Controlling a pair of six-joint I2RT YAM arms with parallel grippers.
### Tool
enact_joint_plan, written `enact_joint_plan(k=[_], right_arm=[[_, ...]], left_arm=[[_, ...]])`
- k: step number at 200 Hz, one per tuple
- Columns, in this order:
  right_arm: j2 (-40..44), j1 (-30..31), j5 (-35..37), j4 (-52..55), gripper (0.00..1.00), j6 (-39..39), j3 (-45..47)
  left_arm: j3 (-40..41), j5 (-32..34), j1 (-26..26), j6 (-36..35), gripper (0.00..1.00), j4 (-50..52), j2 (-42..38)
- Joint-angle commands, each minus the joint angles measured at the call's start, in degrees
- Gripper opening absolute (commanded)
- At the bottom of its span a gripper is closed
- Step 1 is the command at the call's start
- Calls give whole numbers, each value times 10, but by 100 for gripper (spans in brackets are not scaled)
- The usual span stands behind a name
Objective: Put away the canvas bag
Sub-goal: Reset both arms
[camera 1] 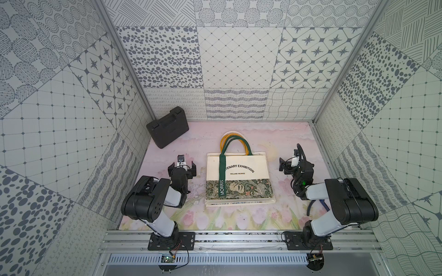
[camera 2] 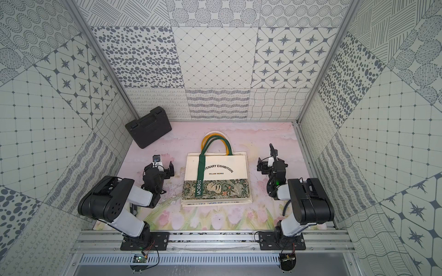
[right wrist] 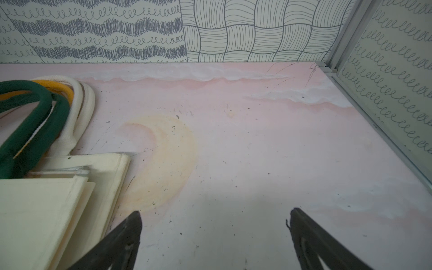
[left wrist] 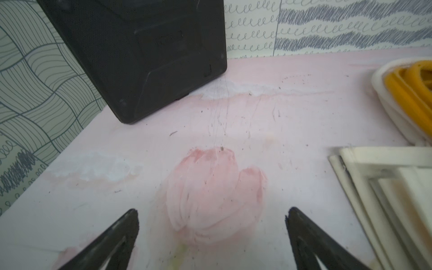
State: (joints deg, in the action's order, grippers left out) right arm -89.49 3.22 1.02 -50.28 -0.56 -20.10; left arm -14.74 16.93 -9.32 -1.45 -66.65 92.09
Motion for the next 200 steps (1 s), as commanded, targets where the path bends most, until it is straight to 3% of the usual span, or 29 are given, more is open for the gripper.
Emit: enact_joint_plan(k=[1, 26, 200], right_arm=[[6, -4, -18, 12, 99, 5, -28], [5, -11, -22, 26, 99, -2, -35], [5, -15, -23, 27, 99, -4, -36]], left_arm=[[-62, -99, 42, 16, 99, 113, -12], [-89, -174, 78, 39, 100, 173, -15], [-87, -172, 79, 36, 100, 168, -14]])
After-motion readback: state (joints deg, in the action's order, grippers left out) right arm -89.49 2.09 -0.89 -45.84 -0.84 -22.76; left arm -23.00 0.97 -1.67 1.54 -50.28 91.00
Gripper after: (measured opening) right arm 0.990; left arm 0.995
